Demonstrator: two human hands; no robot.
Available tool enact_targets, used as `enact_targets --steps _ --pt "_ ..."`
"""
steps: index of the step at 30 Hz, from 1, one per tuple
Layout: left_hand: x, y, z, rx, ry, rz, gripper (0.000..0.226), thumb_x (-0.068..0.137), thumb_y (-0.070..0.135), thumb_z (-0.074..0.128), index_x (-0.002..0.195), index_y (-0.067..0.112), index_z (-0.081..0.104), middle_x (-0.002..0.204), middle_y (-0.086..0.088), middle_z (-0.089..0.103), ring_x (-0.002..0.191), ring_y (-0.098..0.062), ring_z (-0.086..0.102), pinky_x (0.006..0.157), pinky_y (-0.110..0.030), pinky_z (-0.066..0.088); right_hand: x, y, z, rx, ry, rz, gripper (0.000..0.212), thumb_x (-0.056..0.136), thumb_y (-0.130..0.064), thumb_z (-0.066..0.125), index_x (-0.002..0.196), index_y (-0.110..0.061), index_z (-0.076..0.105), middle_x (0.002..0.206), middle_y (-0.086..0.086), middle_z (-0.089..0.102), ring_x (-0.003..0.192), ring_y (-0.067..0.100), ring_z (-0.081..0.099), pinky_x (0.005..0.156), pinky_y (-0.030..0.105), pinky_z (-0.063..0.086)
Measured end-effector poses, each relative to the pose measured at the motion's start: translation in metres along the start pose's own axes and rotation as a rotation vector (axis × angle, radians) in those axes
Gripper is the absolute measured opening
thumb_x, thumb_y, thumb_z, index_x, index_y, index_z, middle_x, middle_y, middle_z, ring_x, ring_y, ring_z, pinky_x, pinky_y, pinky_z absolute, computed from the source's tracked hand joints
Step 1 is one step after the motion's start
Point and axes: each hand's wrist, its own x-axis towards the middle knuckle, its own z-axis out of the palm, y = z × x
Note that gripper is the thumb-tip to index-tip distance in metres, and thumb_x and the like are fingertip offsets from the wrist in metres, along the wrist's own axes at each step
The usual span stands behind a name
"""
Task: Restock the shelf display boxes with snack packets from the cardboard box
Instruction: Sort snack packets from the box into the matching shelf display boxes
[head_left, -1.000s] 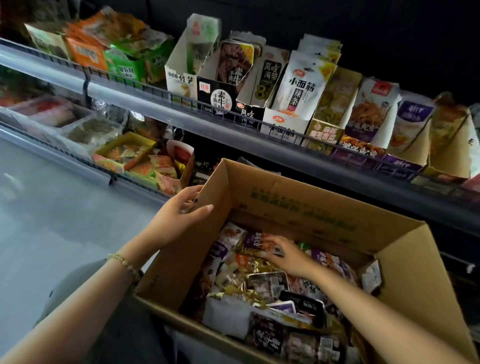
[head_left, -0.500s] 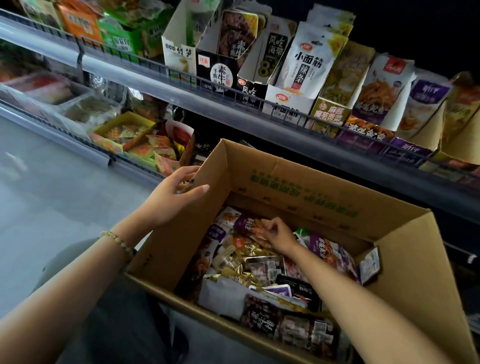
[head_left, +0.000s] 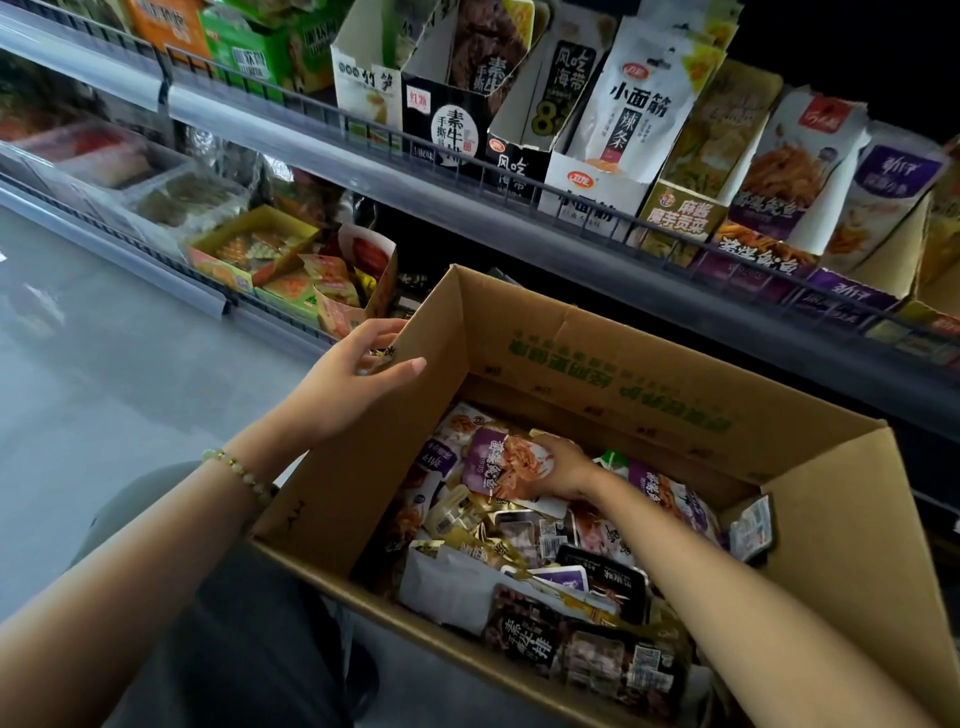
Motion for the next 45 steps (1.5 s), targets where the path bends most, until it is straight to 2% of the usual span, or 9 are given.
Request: enact_targets --steps 6,11,16,21,30,35,39,41,45 --pt "0.000 0.000 0.001 -0.015 0.019 0.002 0.060 0.082 0.047 0.061 0.138 0.032 0.044 0.136 0.006 0.050 0.118 -0.017 0.054 0.081 -0.032 0.056 0.001 -0.008 0.017 -0.162 -0.053 -0.040 0.091 0.071 -0.038 0.082 0.145 -0.018 0.034 0.151 0.010 0.022 0.138 0.030 0.026 0.112 0.032 0.028" --pt "-0.001 0.000 0.002 -0.029 0.027 0.004 0.053 0.089 0.040 0.060 0.138 0.031 0.043 0.134 0.006 0.049 0.116 -0.015 0.054 0.072 -0.021 0.051 -0.006 -0.006 0.010 -0.160 -0.034 -0.058 0.072 0.075 -0.030 0.081 0.135 -0.009 0.046 0.140 0.011 0.043 0.129 0.027 0.042 0.097 0.024 0.037" --pt "0.000 -0.001 0.002 -0.040 0.022 -0.013 0.054 0.089 0.041 0.059 0.139 0.031 0.043 0.133 0.006 0.048 0.115 -0.015 0.054 0.073 -0.021 0.050 -0.012 0.000 0.001 -0.251 -0.077 -0.058 0.093 0.077 -0.031 0.079 0.149 -0.010 0.025 0.156 0.009 0.027 0.141 0.026 0.029 0.110 0.028 0.028" --pt "-0.001 -0.001 0.001 -0.030 0.019 -0.017 0.055 0.089 0.041 0.058 0.140 0.029 0.042 0.135 0.006 0.048 0.116 -0.016 0.053 0.078 -0.025 0.051 -0.014 -0.003 0.008 -0.307 -0.057 -0.027 0.077 0.070 -0.042 0.081 0.133 -0.011 0.049 0.137 0.007 0.049 0.125 0.026 0.046 0.099 0.032 0.041" --pt "-0.001 0.007 0.000 0.086 0.005 0.026 0.066 0.082 0.051 0.056 0.141 0.026 0.041 0.139 0.002 0.048 0.117 -0.012 0.051 0.077 -0.020 0.046 -0.063 0.019 -0.024 0.294 0.152 -0.154 0.038 0.066 -0.015 0.087 0.093 -0.023 0.062 0.100 -0.003 0.069 0.100 0.016 0.065 0.087 0.027 0.051" --pt "-0.011 0.046 0.019 0.308 0.148 0.245 0.074 0.077 0.068 0.049 0.139 0.028 0.040 0.138 0.001 0.045 0.130 -0.016 0.040 0.106 -0.043 0.039 -0.119 0.002 -0.057 0.640 0.232 -0.227 0.036 0.067 -0.011 0.084 0.095 -0.024 0.064 0.097 -0.004 0.073 0.091 0.009 0.069 0.083 0.022 0.054" --pt "-0.030 0.101 0.076 -0.085 -0.252 0.070 0.079 0.067 0.063 0.062 0.135 0.025 0.044 0.126 0.009 0.059 0.111 -0.005 0.058 0.089 -0.024 0.050 -0.154 -0.014 -0.076 0.984 0.233 -0.321 0.034 0.066 -0.011 0.077 0.098 -0.019 0.065 0.094 0.002 0.075 0.087 0.016 0.071 0.078 0.025 0.057" --pt "-0.034 0.117 0.105 -0.329 -0.459 -0.063 0.054 0.069 0.047 0.065 0.118 0.026 0.056 0.108 0.007 0.071 0.097 -0.009 0.068 0.079 -0.022 0.053 -0.163 -0.018 -0.081 1.077 0.190 -0.362 0.043 0.059 -0.021 0.079 0.099 -0.018 0.066 0.091 0.002 0.075 0.084 0.016 0.071 0.072 0.026 0.058" --pt "-0.029 0.126 0.142 -0.599 -0.474 -0.143 0.024 0.079 0.030 0.064 0.102 0.022 0.066 0.093 0.001 0.075 0.085 -0.014 0.072 0.074 -0.026 0.058 -0.167 -0.012 -0.084 1.177 0.158 -0.406 0.052 0.049 -0.034 0.092 0.096 -0.020 0.074 0.101 0.010 0.073 0.093 0.024 0.070 0.078 0.031 0.057"
